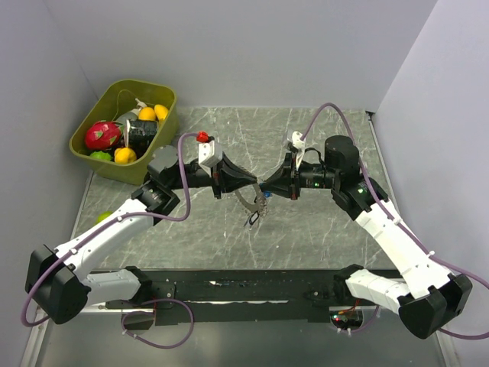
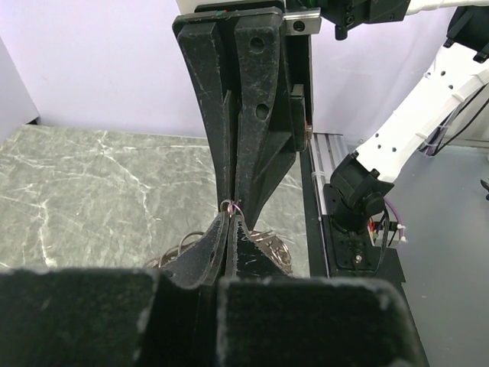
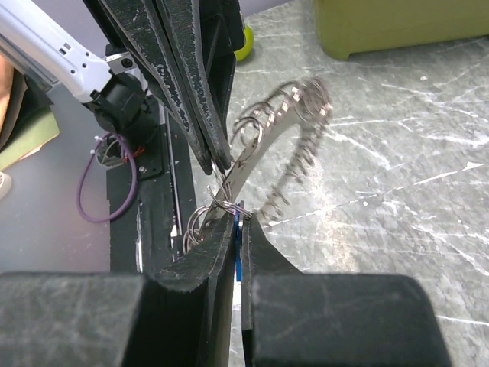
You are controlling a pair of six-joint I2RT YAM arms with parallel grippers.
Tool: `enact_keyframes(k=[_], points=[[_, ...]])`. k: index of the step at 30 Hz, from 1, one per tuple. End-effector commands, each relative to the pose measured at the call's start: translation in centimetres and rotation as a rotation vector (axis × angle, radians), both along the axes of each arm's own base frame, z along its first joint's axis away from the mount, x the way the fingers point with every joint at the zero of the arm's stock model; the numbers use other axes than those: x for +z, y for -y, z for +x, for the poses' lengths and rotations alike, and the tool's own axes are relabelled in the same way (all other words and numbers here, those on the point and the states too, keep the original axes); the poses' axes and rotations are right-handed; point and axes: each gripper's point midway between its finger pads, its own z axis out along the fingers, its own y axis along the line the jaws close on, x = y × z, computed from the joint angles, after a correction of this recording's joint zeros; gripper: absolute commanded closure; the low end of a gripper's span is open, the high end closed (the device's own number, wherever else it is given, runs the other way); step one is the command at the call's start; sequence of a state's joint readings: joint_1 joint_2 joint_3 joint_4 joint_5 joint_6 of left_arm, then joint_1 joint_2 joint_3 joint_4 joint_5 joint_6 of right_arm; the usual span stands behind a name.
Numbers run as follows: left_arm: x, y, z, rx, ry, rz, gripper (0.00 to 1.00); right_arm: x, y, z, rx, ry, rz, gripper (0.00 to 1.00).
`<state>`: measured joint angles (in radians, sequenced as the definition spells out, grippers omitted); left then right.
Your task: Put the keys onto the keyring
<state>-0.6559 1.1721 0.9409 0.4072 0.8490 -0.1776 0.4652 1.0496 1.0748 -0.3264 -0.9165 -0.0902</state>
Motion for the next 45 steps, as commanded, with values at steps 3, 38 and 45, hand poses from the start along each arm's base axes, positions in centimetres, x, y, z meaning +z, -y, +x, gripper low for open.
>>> enact_keyframes(k=[3,38,45], points=[[3.0,-0.2,-0.2,0.005,0.111,-0.083,0.99,-0.9,-0.2,-0.2,0.002,-0.024,-0.014,0.96],[-3.4,1.7,2.5,0.024,0.023,-0.013,0.99,-2.5,2.3,1.3,-0.201,0.069,-0.056,0.00],[-3.7,3.3,2.7,-0.021,0.020,-0.032,0.99,-1.6,2.9,0.9,-0.232,0.088,-0.034,0.00]])
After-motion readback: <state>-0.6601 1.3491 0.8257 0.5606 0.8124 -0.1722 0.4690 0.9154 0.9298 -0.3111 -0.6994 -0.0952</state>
